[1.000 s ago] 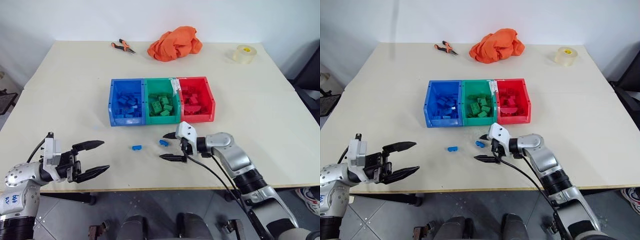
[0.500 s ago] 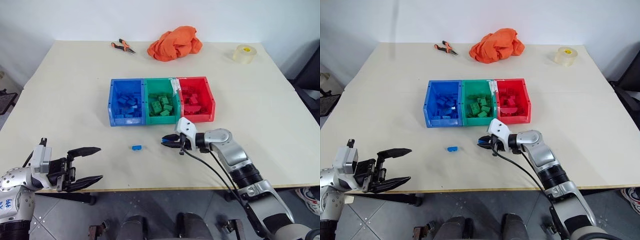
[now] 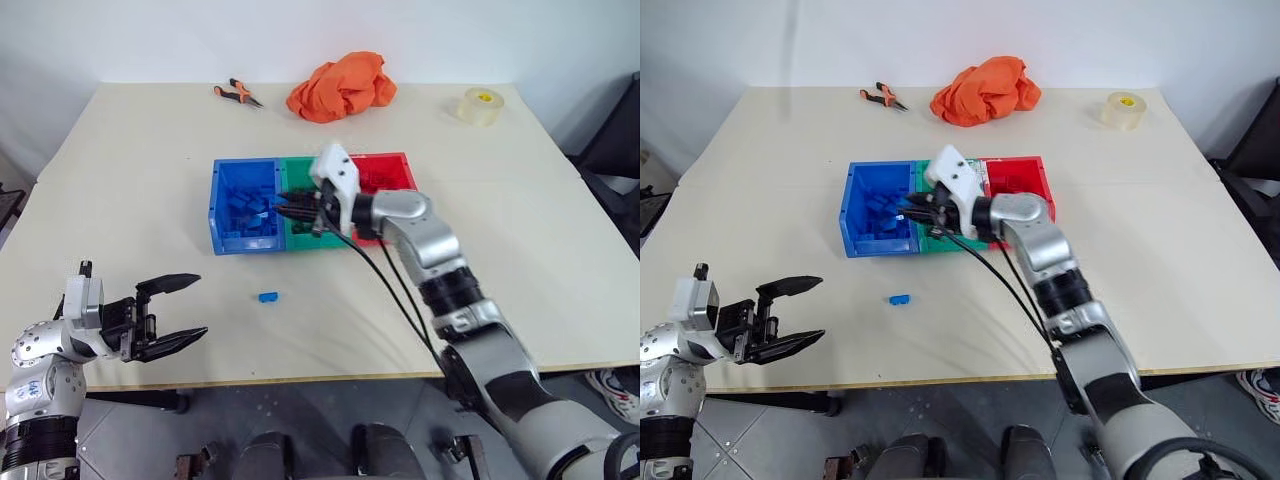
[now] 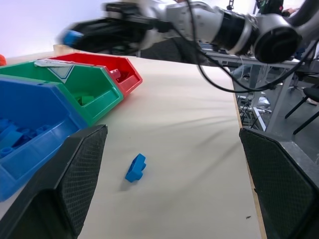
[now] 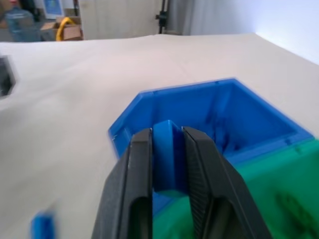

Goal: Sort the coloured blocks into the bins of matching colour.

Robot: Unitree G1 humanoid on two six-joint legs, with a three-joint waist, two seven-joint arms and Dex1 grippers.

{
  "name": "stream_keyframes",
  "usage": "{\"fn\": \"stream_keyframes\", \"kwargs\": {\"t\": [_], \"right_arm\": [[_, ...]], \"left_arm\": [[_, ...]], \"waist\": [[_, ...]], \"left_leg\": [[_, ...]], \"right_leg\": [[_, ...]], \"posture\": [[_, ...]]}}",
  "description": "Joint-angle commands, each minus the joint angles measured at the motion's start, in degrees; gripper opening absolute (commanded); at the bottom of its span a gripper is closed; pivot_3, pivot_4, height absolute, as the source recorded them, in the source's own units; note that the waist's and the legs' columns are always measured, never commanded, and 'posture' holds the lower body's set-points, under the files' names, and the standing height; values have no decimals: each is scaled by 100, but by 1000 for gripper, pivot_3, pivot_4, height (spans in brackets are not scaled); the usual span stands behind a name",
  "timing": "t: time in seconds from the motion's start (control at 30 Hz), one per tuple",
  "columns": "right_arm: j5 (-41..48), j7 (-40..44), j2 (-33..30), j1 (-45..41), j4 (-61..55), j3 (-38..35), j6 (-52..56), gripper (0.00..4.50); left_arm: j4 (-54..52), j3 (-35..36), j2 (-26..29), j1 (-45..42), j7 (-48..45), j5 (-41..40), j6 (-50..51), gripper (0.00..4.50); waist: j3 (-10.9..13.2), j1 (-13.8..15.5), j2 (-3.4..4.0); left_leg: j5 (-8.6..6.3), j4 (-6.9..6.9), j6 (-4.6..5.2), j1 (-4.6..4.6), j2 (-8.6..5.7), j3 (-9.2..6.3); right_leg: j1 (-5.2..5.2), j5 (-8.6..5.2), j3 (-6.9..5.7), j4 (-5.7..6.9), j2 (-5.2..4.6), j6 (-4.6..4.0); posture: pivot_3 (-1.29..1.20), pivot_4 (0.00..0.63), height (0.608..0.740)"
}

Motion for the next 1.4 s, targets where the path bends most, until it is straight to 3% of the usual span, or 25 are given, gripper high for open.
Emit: {"fn": "stream_keyframes", "kwargs": {"t": [0.03,0.1,0.13,0.3,0.47,0.7,0.93,1.17,1.4], "right_arm": [[-159,-373,372,-523,1022,-135,-661,518],[-271,-719,661,-868,1789,-206,-1063,518],[-317,-918,768,-1020,2130,-250,-1160,1252],[-557,-1399,1038,-1481,3159,-354,-1644,2924],[-610,-1212,1001,-1552,3271,-469,-1969,4465],[43,1138,73,-425,1260,-490,-1887,4465],[761,2653,-1572,1227,-946,-576,-939,4465],[1101,3621,-2993,2284,-1125,-973,-1049,4465],[1147,3974,-3597,2505,-705,-1113,-1381,4465]], "left_arm": [[-83,-49,-45,-38,-311,-55,-92,4500],[-124,-100,-80,-41,-214,-8,-113,4500],[-131,-118,-96,-51,-178,10,-125,4500],[-234,-190,-164,-71,-11,63,-133,4500],[-341,-182,-191,-25,90,77,-126,4500],[-493,-70,-165,114,601,233,-141,4500],[-822,244,-45,563,1099,289,-117,4500],[-1476,750,-8,1554,1506,306,-150,4500],[-1930,1670,-52,3153,1665,312,-96,4500]], "waist": [[0,-9,-1],[0,-23,0],[0,-27,0],[0,-32,0],[0,-39,0],[-4,-1,-7],[1,9,0],[2,5,2],[5,10,7]], "left_leg": [[0,1,0,0,0,-4],[0,0,0,-1,-3,-3],[0,0,0,0,-3,-4],[2,-1,-3,-1,-1,-9],[2,-1,-3,-2,-2,-11],[1,-1,-1,-3,-5,-25],[-1,-1,0,-6,-6,-38],[-3,-10,-5,-3,8,-2],[-5,-13,-7,1,18,20]], "right_leg": [[0,0,0,2,0,0],[0,0,3,1,1,0],[-1,0,3,4,2,0],[0,0,5,4,6,-1],[0,0,21,3,6,-1],[8,1,68,-1,6,0],[17,3,75,-16,-10,1],[23,2,74,-69,-11,0],[42,-3,76,-127,-21,-9]], "posture": [[0,150,740],[0,150,740],[0,150,740],[0,150,740],[0,150,740],[0,150,740],[0,150,740],[0,150,740],[0,150,740]]}}
